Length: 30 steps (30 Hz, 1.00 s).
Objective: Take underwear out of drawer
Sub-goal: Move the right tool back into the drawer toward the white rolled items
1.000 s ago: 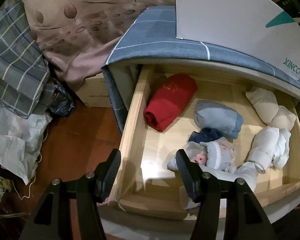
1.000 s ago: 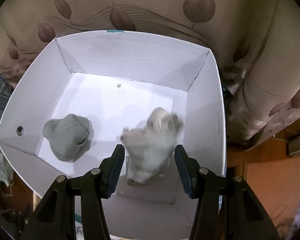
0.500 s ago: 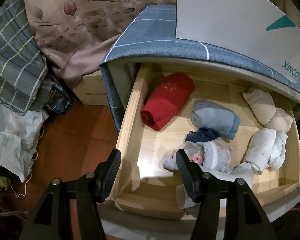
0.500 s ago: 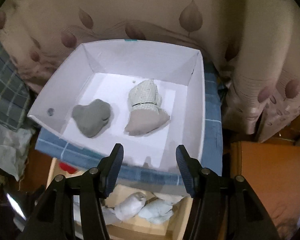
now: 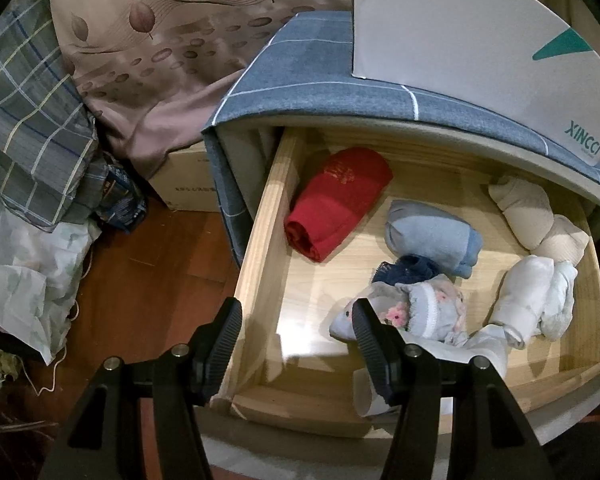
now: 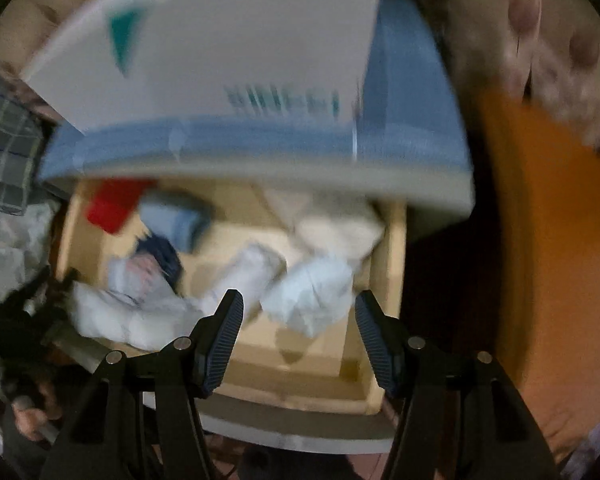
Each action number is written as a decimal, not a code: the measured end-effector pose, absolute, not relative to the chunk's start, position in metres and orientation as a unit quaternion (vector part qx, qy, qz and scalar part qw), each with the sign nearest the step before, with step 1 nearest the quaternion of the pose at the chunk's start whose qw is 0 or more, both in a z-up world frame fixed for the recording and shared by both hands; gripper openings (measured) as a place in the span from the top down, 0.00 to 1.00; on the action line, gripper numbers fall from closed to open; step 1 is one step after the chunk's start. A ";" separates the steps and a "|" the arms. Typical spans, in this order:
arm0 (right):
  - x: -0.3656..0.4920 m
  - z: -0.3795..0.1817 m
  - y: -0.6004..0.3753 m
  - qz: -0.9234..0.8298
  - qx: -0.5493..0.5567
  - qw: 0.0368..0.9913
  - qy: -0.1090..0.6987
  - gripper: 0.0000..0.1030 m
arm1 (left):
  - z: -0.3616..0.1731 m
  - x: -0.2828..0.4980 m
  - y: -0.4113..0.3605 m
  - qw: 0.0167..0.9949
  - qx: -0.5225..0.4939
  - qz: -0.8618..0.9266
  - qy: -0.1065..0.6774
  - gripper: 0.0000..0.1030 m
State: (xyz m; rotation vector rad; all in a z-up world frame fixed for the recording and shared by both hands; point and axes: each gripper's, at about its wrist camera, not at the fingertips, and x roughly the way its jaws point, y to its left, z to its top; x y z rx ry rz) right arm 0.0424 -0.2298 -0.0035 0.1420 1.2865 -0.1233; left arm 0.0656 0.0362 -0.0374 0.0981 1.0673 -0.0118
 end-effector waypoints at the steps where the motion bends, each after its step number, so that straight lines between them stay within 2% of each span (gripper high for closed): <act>1: 0.042 -0.017 -0.231 -0.063 0.074 0.787 0.610 0.47 | -0.037 0.066 0.037 0.860 0.045 -0.006 0.509 0.43; 4: 0.046 -0.049 -0.236 -0.079 0.096 0.766 0.631 0.49 | -0.037 0.066 0.039 0.859 0.038 -0.009 0.511 0.43; 14: 0.069 -0.094 -0.245 -0.103 0.130 0.752 0.637 0.49 | -0.039 0.067 0.044 0.856 0.023 -0.019 0.516 0.43; 23: 0.081 -0.119 -0.233 -0.106 0.083 0.743 0.656 0.35 | -0.041 0.069 0.043 0.853 0.017 -0.023 0.521 0.43; 28: 0.086 -0.125 -0.231 -0.102 0.059 0.732 0.671 0.37 | -0.042 0.070 0.041 0.852 0.015 -0.026 0.522 0.43; 30: 0.085 -0.126 -0.229 -0.101 0.053 0.730 0.674 0.42 | -0.042 0.069 0.041 0.852 0.013 -0.028 0.522 0.43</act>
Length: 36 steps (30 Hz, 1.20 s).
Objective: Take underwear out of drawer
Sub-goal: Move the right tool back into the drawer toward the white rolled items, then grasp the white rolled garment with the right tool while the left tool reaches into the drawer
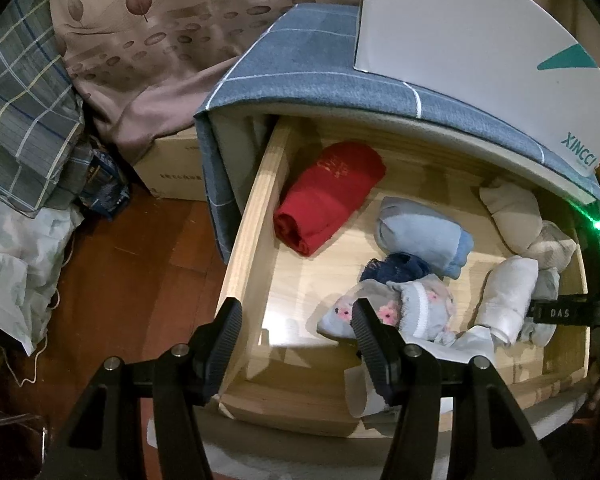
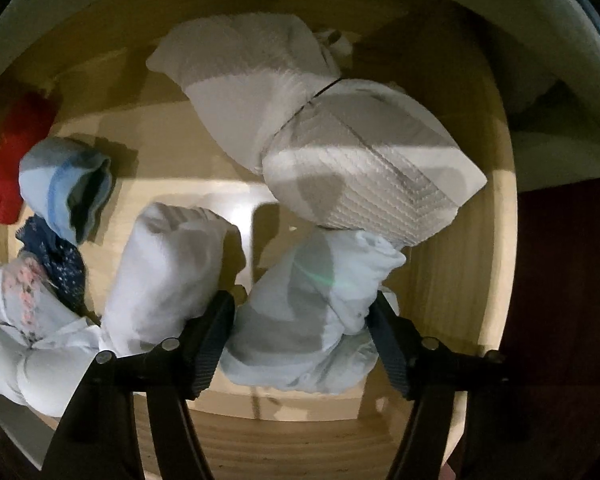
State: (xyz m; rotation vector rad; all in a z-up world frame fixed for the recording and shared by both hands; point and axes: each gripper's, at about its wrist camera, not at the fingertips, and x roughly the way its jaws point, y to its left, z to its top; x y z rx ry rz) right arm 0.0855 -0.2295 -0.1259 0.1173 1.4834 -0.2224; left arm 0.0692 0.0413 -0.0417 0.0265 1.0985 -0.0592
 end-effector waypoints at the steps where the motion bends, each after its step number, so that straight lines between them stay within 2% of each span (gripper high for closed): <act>1: 0.084 -0.126 -0.229 -0.100 0.050 0.730 0.674 0.44 | -0.041 0.069 0.041 0.853 0.012 -0.030 0.522 0.43; 6: 0.070 -0.125 -0.228 -0.093 0.047 0.729 0.676 0.54 | -0.039 0.067 0.040 0.855 0.010 -0.040 0.516 0.43; 13: 0.043 -0.125 -0.240 -0.089 0.064 0.741 0.662 0.59 | -0.034 0.063 0.027 0.856 0.059 -0.082 0.507 0.43; 20: 0.007 -0.115 -0.248 -0.071 0.087 0.771 0.626 0.60 | -0.016 0.064 0.014 0.837 0.160 -0.151 0.500 0.43; 27: -0.004 -0.119 -0.264 -0.067 0.094 0.771 0.626 0.60 | 0.004 0.070 -0.018 0.794 0.227 -0.239 0.511 0.43; 31: 0.003 -0.123 -0.262 -0.067 0.093 0.771 0.627 0.60 | -0.001 0.070 -0.045 0.749 0.271 -0.287 0.532 0.43; 36: 0.008 -0.117 -0.254 -0.073 0.088 0.770 0.628 0.60 | -0.016 0.078 -0.065 0.700 0.278 -0.325 0.572 0.42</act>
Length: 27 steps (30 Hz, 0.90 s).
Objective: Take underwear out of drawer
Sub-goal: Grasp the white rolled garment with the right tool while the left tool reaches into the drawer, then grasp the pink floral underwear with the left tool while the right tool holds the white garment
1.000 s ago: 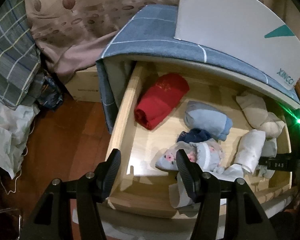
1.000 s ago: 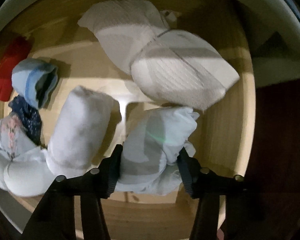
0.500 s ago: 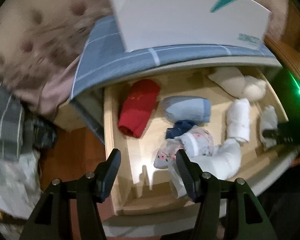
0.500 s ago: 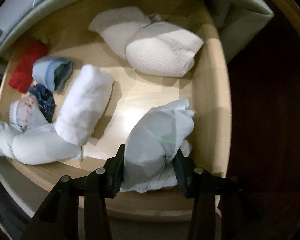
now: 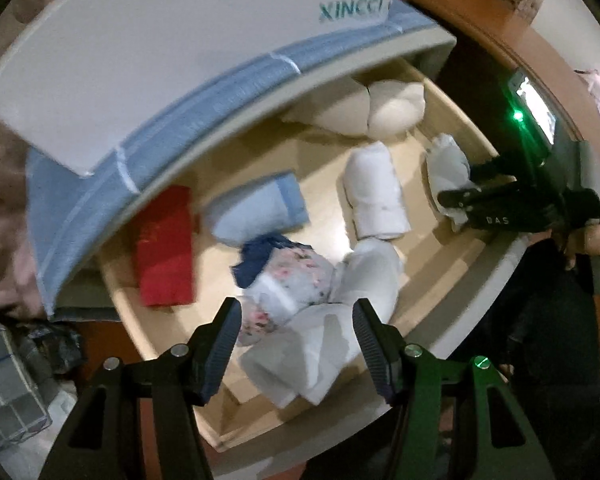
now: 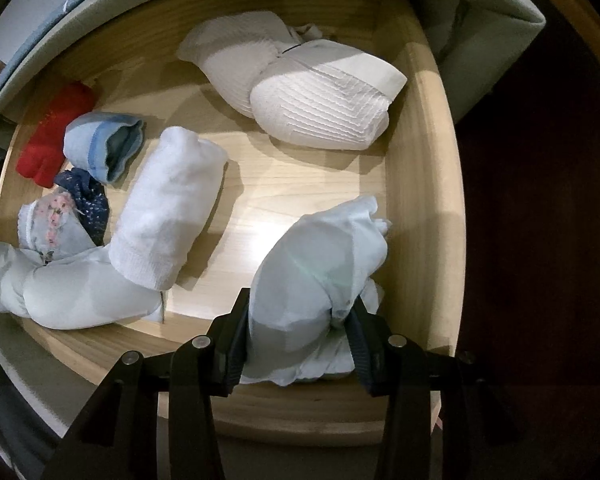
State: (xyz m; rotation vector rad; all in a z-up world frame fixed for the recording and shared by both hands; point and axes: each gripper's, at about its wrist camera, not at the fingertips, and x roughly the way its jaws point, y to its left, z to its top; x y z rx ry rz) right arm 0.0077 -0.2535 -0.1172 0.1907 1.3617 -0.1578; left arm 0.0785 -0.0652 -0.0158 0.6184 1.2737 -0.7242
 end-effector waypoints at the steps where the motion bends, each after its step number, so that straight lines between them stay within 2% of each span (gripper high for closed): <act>1: 0.008 -0.118 -0.252 -0.074 0.086 0.770 0.628 0.60 | -0.019 0.081 -0.068 0.695 0.280 -0.324 0.577 0.42; 12: 0.008 -0.118 -0.247 -0.076 0.083 0.769 0.629 0.60 | -0.057 0.085 -0.097 0.629 0.337 -0.342 0.612 0.39; 20: 0.008 -0.119 -0.247 -0.076 0.082 0.769 0.629 0.60 | -0.075 0.104 -0.084 0.639 0.294 -0.324 0.633 0.28; 27: 0.008 -0.118 -0.246 -0.077 0.081 0.769 0.630 0.60 | -0.077 0.115 -0.060 0.646 0.237 -0.312 0.655 0.27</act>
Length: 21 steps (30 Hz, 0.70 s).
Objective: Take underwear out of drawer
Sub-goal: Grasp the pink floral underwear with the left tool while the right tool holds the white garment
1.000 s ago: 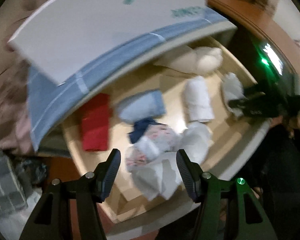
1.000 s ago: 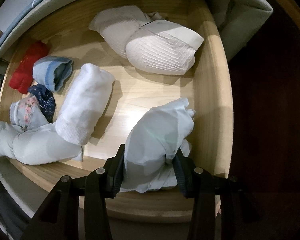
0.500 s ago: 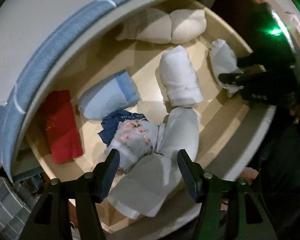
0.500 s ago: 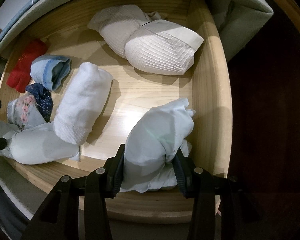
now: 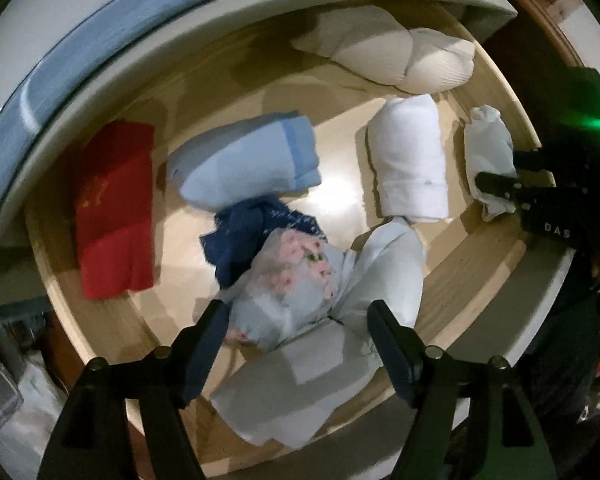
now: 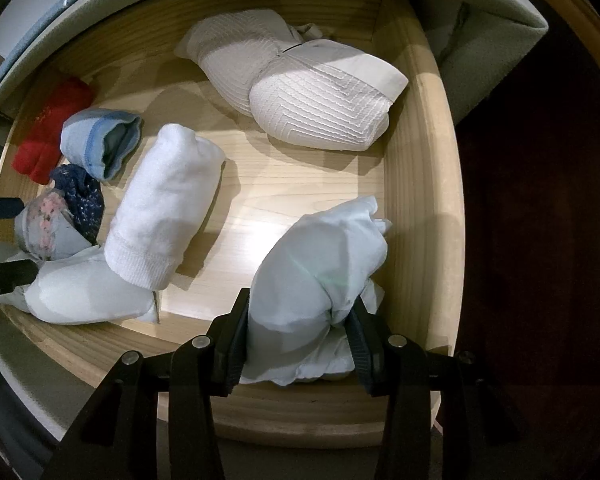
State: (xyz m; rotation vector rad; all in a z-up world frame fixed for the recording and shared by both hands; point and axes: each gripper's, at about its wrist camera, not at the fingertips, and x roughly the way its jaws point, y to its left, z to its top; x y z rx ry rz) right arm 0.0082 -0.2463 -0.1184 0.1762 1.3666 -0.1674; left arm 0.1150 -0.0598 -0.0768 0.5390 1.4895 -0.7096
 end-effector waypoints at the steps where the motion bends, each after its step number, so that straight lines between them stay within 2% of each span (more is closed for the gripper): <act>1: 0.008 -0.119 -0.246 -0.077 0.081 0.769 0.630 0.60 | -0.073 0.116 -0.057 0.648 0.227 -0.314 0.655 0.28; 11: 0.009 -0.118 -0.246 -0.078 0.080 0.768 0.630 0.59 | -0.043 0.102 -0.064 0.627 0.191 -0.360 0.664 0.29; 21: 0.009 -0.118 -0.246 -0.075 0.084 0.769 0.629 0.59 | -0.037 0.111 -0.061 0.659 0.175 -0.325 0.655 0.29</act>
